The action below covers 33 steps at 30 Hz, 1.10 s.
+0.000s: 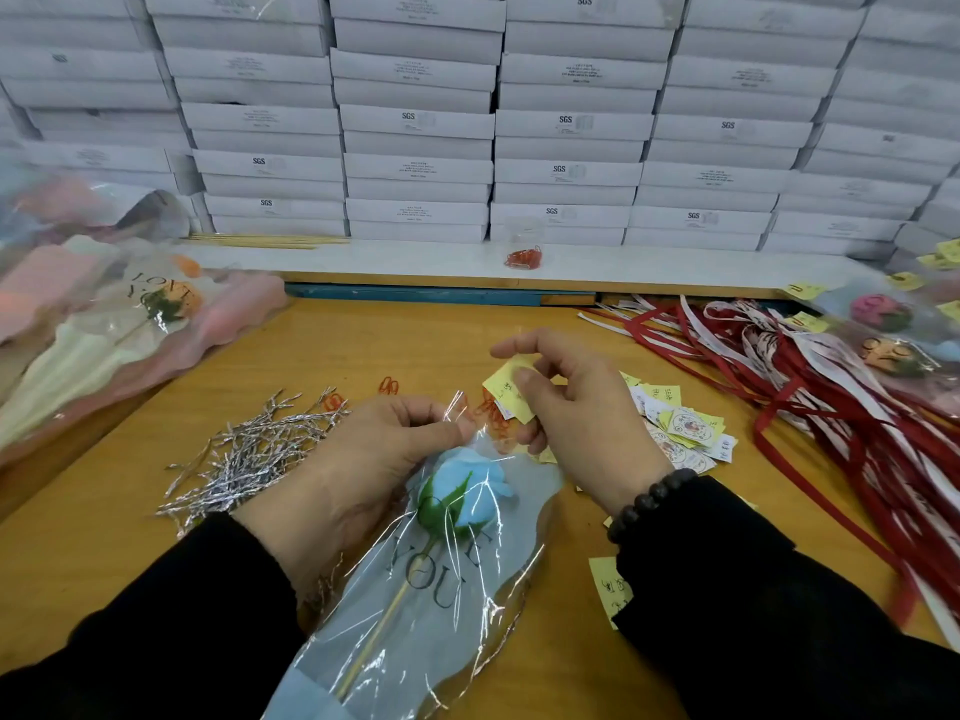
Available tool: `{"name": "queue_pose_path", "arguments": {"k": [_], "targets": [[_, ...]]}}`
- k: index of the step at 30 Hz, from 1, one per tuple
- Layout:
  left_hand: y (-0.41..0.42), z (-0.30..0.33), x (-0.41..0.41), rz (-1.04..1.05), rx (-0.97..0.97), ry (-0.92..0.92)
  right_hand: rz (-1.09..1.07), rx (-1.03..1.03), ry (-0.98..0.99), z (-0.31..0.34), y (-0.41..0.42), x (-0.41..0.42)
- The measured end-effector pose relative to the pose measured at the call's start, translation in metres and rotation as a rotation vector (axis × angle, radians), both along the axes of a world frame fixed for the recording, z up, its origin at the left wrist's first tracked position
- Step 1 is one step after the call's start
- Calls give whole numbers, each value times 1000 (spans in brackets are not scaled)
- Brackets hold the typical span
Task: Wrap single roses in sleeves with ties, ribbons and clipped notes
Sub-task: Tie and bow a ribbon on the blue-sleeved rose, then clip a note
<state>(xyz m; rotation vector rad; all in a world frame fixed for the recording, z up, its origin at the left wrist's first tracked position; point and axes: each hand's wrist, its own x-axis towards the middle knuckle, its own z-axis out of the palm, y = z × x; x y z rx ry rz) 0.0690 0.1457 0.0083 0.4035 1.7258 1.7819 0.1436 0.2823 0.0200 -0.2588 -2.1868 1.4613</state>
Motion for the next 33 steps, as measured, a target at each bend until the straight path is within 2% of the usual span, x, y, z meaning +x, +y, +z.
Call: {"name": "queue_pose_path", "arguments": {"k": [8,13,28,33], "targets": [[0,0,-1,-17,-14,29,86,-20,42,-2,6,-1],[1,0,1,-58,16,28,202,-165,21,-1,5,0],[-2,1,0,-120,20,34,128,-102,-10,-9,4,-7],[0,1,1,-73,15,30,141,-90,5,-9,3,-6]]}}
